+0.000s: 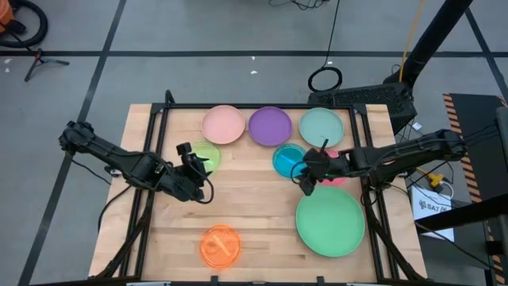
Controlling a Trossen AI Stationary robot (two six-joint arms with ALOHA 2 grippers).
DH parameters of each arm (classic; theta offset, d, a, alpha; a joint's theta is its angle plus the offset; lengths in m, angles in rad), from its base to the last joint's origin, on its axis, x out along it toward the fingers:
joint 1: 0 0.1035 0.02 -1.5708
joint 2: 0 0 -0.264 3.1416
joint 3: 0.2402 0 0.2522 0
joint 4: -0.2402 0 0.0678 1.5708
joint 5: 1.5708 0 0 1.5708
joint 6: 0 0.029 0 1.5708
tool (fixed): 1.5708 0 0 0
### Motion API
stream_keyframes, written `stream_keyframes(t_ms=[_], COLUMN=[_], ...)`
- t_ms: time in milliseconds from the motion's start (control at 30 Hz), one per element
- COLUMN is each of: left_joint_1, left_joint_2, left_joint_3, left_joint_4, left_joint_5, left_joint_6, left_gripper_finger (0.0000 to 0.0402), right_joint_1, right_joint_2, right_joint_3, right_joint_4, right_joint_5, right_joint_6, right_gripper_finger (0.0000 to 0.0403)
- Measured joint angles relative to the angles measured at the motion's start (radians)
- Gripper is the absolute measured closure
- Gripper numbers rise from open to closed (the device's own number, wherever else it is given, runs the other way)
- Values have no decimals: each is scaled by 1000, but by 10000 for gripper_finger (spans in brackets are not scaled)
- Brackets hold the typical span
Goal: Stack plastic plates
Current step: Stack the purple plate on top of the light green plate
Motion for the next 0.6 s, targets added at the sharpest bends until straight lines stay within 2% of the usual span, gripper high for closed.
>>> stream_keyframes(t_ms=[267,400,600], left_joint_1=[45,78,137], left_joint_2=[3,3,3], left_joint_3=[-35,-35,-36], left_joint_4=[10,16,96], left_joint_5=[0,-15,-96], left_joint_6=[-24,11,130], left_gripper_finger=[199,199,199], right_joint_1=[-49,-86,-139], right_joint_2=[58,95,177], right_joint_3=[0,1,89], right_joint_4=[201,267,239], right_joint_5=[4,-1,-3], right_joint_6=[-79,-106,-169], right_gripper_finger=[260,260,260])
